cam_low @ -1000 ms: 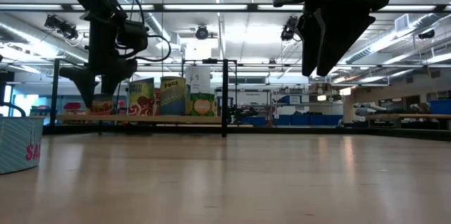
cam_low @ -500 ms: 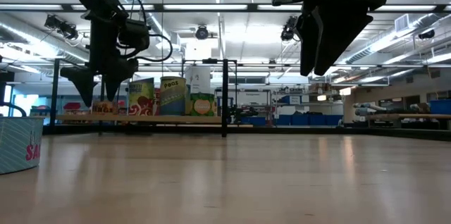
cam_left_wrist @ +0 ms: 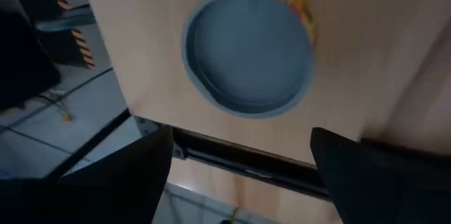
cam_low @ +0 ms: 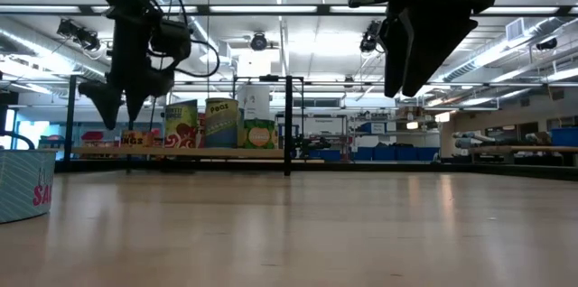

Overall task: Pick and place cans onto a shelf
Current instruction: Put the canned tomatoes on the shelf

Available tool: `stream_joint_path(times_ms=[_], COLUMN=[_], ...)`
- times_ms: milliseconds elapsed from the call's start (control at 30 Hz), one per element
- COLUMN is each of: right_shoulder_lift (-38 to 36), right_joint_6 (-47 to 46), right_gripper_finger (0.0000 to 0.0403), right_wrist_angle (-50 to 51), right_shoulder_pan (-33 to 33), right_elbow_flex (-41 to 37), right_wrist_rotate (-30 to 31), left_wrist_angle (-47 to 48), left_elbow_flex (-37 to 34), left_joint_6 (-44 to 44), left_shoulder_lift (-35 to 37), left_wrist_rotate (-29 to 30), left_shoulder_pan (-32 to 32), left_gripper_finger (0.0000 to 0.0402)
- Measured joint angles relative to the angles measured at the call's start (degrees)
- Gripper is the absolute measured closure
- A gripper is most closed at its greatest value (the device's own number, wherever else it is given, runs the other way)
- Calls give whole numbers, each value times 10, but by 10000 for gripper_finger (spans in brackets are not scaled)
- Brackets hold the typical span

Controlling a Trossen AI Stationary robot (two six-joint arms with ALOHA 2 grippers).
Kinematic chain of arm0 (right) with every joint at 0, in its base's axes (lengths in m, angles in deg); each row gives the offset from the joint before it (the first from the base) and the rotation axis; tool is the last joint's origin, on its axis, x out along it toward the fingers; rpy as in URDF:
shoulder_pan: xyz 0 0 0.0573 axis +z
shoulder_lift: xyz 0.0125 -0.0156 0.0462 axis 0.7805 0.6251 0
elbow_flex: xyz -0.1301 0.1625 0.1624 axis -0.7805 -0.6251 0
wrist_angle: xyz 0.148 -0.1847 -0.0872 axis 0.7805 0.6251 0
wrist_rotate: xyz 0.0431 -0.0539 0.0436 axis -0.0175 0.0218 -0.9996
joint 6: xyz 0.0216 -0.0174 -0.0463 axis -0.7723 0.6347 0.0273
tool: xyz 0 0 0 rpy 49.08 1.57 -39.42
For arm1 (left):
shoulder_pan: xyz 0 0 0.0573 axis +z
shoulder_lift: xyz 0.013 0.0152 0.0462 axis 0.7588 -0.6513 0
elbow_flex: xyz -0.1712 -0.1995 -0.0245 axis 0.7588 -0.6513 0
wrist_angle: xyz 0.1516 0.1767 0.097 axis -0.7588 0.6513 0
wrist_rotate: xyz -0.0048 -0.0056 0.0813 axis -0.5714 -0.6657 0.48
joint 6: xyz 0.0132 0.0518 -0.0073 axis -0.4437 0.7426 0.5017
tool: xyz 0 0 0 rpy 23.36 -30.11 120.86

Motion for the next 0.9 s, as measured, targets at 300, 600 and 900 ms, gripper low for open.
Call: stream_joint_path(times_ms=[300,600,900], right_shoulder_lift=[0,0,0], right_joint_6=[-2,0,0], right_gripper_finger=[29,29,29], right_wrist_angle=[-41,-43,-43], right_shoulder_pan=[0,0,0], right_elbow_flex=[0,0,0], right_wrist_rotate=[10,10,10], left_wrist_angle=[-30,-109,-96], left_elbow_flex=[15,-35,-44], left_joint_6=[-134,-144,-159], left_shoulder_lift=[20,10,10], left_wrist_rotate=[-173,-178,-145], left_shoulder_pan=[24,58,63], left_gripper_finger=[227,388,397])
